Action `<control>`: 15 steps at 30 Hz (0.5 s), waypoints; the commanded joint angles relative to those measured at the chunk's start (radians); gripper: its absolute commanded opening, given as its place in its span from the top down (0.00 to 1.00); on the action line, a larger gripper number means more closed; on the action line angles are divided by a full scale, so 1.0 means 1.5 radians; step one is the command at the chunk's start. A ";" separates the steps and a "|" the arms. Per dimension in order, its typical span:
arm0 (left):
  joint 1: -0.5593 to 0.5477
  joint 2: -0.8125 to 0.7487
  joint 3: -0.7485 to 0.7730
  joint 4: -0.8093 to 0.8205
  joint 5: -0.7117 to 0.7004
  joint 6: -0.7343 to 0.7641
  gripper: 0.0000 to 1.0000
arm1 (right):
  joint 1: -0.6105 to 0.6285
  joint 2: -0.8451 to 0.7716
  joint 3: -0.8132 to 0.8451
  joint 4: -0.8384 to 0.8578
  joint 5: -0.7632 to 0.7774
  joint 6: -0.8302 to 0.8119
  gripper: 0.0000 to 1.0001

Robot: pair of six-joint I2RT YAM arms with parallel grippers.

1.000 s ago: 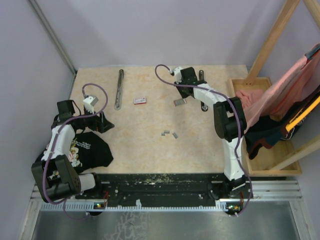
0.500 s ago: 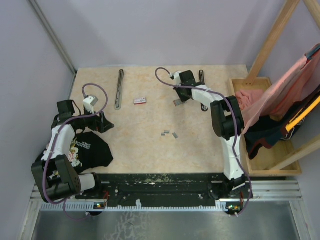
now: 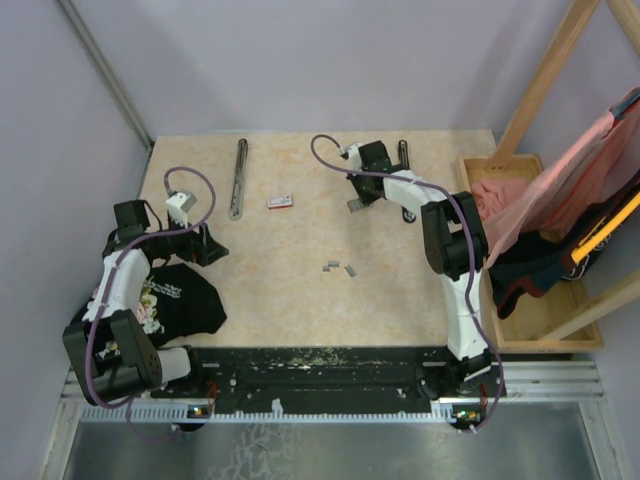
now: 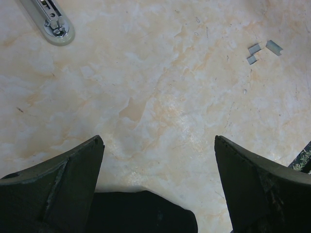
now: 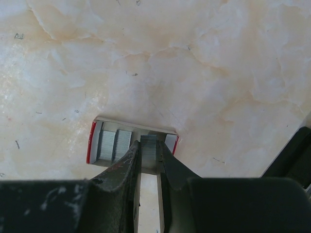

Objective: Unload the staples from the stapler
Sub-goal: Place the staple in the staple box.

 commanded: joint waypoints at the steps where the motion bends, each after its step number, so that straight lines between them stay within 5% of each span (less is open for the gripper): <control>1: 0.004 0.004 0.020 -0.007 0.016 0.008 0.00 | 0.000 0.001 0.027 0.008 -0.005 0.014 0.84; 15: 0.004 0.006 0.020 -0.007 0.017 0.008 0.00 | 0.001 0.012 0.037 0.000 -0.004 0.015 0.82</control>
